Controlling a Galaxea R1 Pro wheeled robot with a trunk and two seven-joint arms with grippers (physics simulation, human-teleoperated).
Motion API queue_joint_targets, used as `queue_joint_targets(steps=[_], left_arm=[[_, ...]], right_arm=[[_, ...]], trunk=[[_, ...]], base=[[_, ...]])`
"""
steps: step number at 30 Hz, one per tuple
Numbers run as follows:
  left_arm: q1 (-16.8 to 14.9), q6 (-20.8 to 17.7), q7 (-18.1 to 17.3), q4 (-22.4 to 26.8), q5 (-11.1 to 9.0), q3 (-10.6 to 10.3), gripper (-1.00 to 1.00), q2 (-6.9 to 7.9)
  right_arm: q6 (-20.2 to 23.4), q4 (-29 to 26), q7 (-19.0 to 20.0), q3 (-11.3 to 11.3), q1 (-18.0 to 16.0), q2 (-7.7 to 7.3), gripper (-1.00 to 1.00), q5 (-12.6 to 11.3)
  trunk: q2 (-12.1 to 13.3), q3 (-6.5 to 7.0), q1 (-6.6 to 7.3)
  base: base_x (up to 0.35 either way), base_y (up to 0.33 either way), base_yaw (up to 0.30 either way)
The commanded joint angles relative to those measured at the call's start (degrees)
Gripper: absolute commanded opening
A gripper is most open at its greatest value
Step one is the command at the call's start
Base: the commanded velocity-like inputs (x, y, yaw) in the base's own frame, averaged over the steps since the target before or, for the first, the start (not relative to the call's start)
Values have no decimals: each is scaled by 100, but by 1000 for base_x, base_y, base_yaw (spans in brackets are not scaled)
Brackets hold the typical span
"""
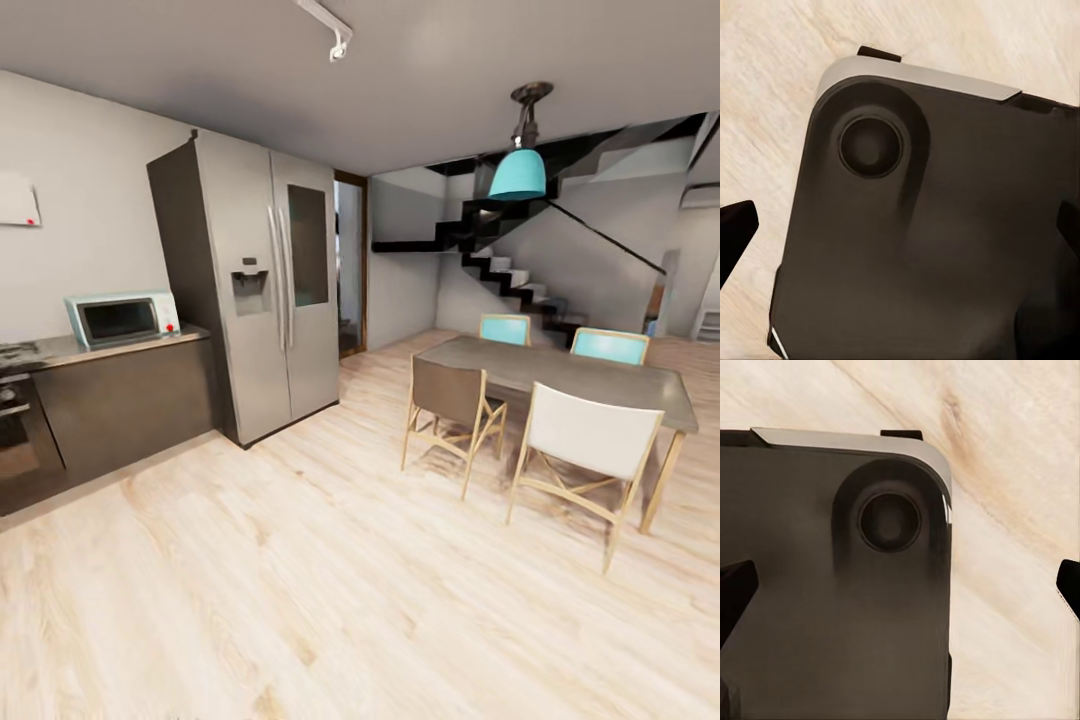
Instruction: In the kitchen, take the popcorn bag from the countertop, put it into the microwave, and heat it until the popcorn is cooked so the cooked popcorn ends up inside the bag.
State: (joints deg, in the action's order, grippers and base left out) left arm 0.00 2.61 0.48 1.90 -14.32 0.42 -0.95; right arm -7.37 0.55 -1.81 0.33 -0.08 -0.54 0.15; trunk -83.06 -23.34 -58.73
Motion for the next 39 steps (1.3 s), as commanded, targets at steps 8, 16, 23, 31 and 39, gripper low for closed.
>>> queue_joint_targets(steps=[8,16,23,31,39], left_arm=[[0,11,5,3,-44,2,100,-2],[0,11,5,3,-44,2,100,-2],[0,11,5,3,-44,2,100,-2],[0,11,5,3,-44,2,100,-2],[0,11,5,3,-44,2,100,-2]], right_arm=[[-27,6,-13,35,-1,-6,100,27],[-26,6,-14,38,-1,-13,100,29],[-10,6,-13,38,-1,-11,100,29],[6,6,-15,30,-1,-7,100,26],[13,6,-17,29,-1,-7,100,27]], trunk=[[-2,3,0],[-2,3,0],[-2,3,0],[-2,3,0],[-2,-12,0]], base=[[0,0,297],[0,0,297],[0,0,297],[0,0,297],[0,0,297]])
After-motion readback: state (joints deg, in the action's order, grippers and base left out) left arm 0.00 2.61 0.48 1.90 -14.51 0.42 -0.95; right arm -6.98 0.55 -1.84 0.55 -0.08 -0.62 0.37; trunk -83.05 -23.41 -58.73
